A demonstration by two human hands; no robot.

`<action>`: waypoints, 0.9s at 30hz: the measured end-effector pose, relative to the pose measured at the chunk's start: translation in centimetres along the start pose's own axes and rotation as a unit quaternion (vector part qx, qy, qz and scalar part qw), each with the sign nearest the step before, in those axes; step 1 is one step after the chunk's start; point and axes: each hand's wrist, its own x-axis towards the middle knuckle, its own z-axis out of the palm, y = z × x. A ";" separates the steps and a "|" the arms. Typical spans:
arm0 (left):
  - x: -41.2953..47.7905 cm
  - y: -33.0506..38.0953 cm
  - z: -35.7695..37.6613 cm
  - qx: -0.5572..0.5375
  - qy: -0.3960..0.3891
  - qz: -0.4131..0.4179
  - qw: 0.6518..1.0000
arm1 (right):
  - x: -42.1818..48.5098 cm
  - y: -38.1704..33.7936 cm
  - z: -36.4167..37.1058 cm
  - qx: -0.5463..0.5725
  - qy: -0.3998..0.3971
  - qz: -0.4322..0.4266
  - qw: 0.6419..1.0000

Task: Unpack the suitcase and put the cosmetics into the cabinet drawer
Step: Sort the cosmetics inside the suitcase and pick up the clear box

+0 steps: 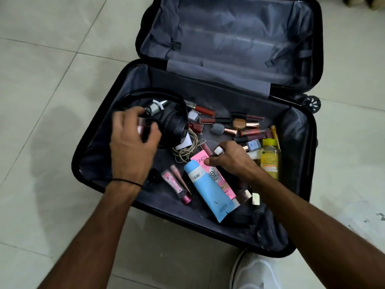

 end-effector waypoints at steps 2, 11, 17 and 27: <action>-1.1 0.8 1.1 -0.032 -0.057 0.014 0.998 | 0.0 0.0 -0.1 0.013 -0.004 0.014 1.000; -4.1 1.4 1.8 -0.150 -0.118 -0.104 0.976 | -0.2 -0.1 -0.2 0.062 -0.039 0.028 0.997; -5.0 1.5 2.3 -0.201 -0.134 -0.120 0.963 | 0.0 0.1 0.1 0.098 -0.031 0.024 0.994; -5.9 0.6 2.6 -0.216 -0.309 -0.079 0.923 | -0.2 -0.4 0.6 0.113 0.032 -0.001 0.993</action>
